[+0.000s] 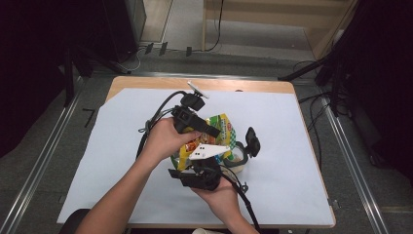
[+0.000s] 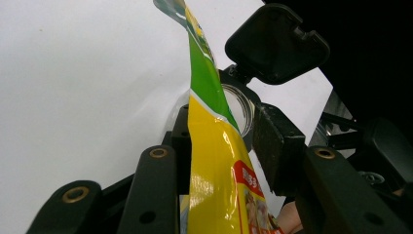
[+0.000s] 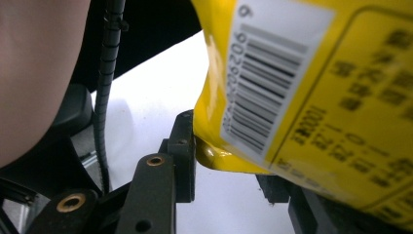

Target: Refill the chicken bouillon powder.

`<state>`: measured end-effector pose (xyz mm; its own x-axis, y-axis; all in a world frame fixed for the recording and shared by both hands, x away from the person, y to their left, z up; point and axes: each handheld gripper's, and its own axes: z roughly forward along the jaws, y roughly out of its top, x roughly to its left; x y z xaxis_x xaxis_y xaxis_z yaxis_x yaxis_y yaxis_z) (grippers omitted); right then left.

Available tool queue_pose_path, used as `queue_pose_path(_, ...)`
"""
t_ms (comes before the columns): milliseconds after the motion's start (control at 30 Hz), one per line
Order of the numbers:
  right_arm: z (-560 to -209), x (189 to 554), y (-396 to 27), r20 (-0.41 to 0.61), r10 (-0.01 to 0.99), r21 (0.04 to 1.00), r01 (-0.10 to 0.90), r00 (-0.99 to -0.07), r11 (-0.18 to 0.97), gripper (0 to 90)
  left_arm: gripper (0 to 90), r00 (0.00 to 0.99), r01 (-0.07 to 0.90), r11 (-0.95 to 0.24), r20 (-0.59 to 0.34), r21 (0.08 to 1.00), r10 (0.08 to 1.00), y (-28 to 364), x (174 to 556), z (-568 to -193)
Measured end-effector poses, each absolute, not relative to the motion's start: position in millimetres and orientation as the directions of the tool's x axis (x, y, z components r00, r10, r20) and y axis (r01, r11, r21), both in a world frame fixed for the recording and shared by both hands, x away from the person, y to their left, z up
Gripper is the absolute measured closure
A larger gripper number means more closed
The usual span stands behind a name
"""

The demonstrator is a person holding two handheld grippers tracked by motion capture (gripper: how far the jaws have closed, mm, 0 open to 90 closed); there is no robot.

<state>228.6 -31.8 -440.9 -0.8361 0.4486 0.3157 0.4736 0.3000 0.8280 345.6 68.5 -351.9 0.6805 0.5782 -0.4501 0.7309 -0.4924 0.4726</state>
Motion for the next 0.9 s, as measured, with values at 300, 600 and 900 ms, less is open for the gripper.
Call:
queue_pose_path(300,-440.0,227.5,-31.1,0.29,0.457,0.831,0.458,-0.841,0.314,66.1,65.2,0.676,0.735,-0.487,-0.459,0.472,0.577,68.5,346.7,-352.1)
queue_pose_path(600,-439.4,226.6,-31.5,0.279,0.461,0.836,0.449,-0.842,0.314,67.5,65.8,0.687,0.724,-0.491,-0.449,0.485,0.571,66.4,344.7,-349.2)
queue_pose_path(900,-438.0,225.4,-30.8,0.285,0.461,0.846,0.447,-0.84,0.292,69.1,65.0,0.706,0.703,-0.493,-0.418,0.512,0.572,63.9,337.6,-341.4)
